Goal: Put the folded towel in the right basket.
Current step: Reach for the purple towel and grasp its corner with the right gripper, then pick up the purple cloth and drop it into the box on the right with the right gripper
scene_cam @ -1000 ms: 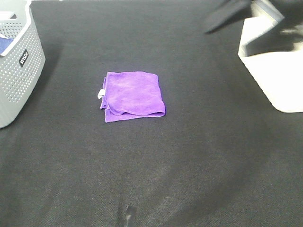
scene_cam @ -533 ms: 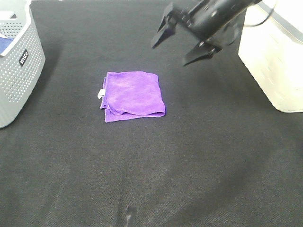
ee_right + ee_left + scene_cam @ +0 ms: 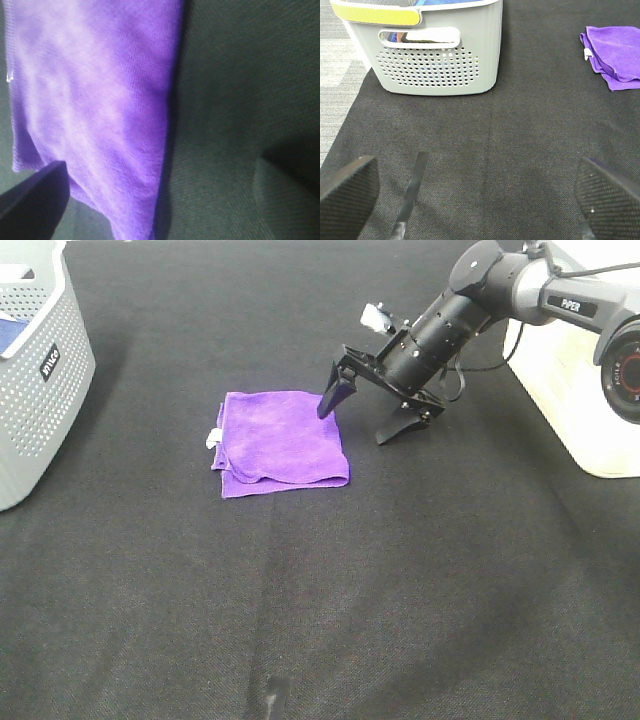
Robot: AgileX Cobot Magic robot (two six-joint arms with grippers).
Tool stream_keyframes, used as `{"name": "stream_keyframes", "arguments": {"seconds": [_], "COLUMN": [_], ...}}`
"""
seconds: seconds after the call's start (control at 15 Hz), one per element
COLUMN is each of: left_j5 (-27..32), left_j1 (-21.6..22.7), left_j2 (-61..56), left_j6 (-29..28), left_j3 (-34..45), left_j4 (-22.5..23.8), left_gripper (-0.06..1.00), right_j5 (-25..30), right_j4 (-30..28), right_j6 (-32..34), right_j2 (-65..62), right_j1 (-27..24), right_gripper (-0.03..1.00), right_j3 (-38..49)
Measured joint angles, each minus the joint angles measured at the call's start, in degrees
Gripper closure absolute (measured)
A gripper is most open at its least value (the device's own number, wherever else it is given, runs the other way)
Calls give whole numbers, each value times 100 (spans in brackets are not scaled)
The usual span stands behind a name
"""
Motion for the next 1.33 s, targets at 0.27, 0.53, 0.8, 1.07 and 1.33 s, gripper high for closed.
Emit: {"name": "stream_keyframes", "arguments": {"seconds": [0.27, 0.53, 0.8, 1.07, 1.33], "left_j5": [0, 0, 0, 0, 0], "left_j1": [0, 0, 0, 0, 0], "left_j2": [0, 0, 0, 0, 0], "left_j6": [0, 0, 0, 0, 0], "left_j3": [0, 0, 0, 0, 0], "left_j4": [0, 0, 0, 0, 0], "left_gripper": [-4, -4, -4, -4, -4], "right_j5": [-46, -504, -854, -378, 309], "right_j4": [447, 825, 756, -80, -264], "right_j6": [0, 23, 229, 246, 292], "right_j2": [149, 378, 527, 264, -625], "right_j1": [29, 596, 928, 842, 304], "right_gripper": [3, 11, 59, 89, 89], "right_j3": [-57, -138, -183, -476, -1874]}}
